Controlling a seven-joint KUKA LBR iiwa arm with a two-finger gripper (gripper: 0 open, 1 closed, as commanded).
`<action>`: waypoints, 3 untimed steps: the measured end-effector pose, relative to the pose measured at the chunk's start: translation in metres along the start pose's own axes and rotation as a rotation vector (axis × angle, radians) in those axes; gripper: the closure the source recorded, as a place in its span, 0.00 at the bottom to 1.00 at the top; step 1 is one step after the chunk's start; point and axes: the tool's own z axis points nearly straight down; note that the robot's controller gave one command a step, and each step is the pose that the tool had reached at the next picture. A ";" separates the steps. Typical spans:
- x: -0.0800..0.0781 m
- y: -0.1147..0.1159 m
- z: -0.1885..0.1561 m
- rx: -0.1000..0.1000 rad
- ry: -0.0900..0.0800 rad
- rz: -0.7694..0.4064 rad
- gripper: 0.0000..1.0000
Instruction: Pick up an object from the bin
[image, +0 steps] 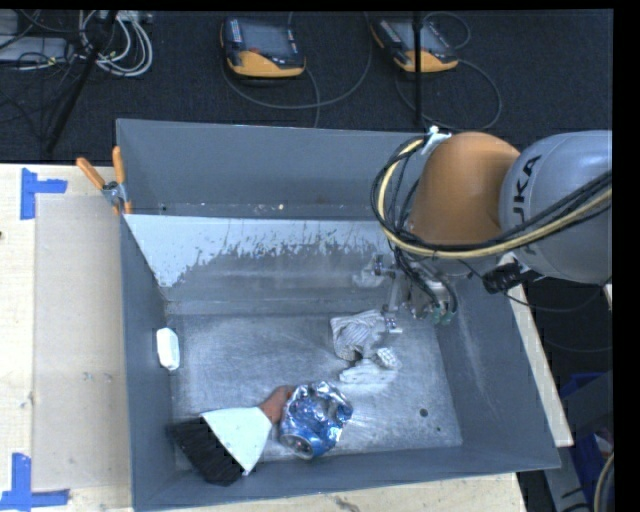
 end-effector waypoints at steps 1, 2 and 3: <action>0.000 0.000 0.000 0.000 0.000 0.000 0.00; 0.000 -0.006 0.024 0.000 -0.002 0.011 1.00; 0.000 -0.006 0.024 0.000 -0.001 0.011 1.00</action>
Offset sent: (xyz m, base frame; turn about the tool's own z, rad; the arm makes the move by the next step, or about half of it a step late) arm 0.0001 -0.0143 -0.0755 0.0206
